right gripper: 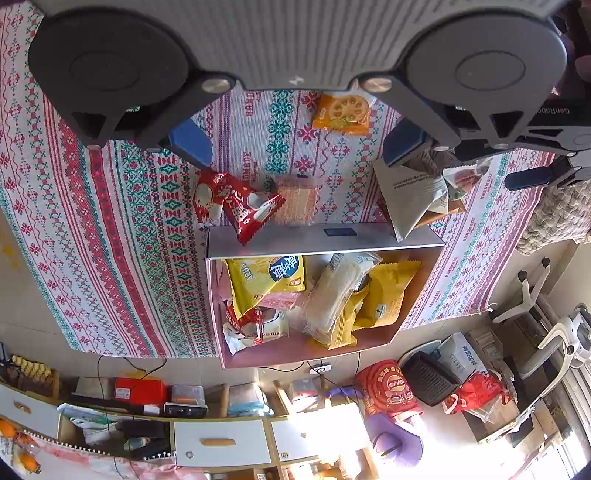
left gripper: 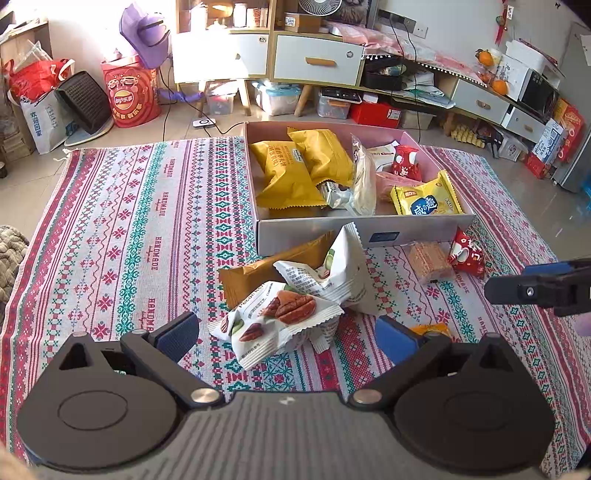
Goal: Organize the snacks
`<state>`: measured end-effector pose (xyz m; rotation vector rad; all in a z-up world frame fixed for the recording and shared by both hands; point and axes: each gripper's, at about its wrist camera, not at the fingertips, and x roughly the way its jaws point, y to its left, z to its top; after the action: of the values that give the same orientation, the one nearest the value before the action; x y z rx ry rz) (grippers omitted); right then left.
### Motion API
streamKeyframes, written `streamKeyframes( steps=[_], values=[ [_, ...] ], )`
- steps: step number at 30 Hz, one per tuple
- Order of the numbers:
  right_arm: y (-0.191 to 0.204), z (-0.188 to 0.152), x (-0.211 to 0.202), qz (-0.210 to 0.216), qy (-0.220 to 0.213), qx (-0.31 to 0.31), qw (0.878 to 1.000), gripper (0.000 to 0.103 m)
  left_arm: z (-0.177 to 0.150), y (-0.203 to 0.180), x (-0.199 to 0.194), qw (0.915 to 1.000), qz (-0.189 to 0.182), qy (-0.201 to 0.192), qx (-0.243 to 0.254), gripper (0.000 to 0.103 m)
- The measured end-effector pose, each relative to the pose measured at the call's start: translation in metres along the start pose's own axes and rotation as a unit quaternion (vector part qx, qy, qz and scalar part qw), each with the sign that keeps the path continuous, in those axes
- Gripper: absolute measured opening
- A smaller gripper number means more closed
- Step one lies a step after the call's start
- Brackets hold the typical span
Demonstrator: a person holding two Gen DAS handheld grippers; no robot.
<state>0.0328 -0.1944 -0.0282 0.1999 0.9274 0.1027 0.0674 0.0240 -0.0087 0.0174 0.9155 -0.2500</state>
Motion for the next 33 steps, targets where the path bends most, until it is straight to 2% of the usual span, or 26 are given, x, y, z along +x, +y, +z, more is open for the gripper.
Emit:
streamKeyframes(
  steps=[7, 12, 17, 27, 33],
  values=[
    [0.009, -0.024, 0.014, -0.015, 0.028, -0.028, 0.999, 0.1, -0.022, -0.003, 0.009, 0.9998, 0.015, -0.01, -0.003, 0.103],
    [0.018, -0.036, 0.021, -0.017, 0.045, -0.049, 0.998, 0.1, -0.027, -0.008, 0.021, 0.9999, 0.016, -0.002, 0.0, 0.103],
    [0.028, -0.042, 0.026, -0.017, 0.056, -0.072, 0.996, 0.1, -0.025, -0.009, 0.031, 0.9998, 0.017, 0.002, -0.007, 0.103],
    [0.042, -0.055, 0.03, -0.015, 0.058, -0.099, 0.993, 0.099, -0.018, -0.012, 0.041, 0.9991, 0.03, -0.027, -0.012, 0.103],
    [0.049, -0.06, 0.028, -0.021, 0.053, -0.116, 0.992, 0.099, -0.012, -0.015, 0.044, 0.9987, 0.035, -0.036, -0.009, 0.098]
  ],
)
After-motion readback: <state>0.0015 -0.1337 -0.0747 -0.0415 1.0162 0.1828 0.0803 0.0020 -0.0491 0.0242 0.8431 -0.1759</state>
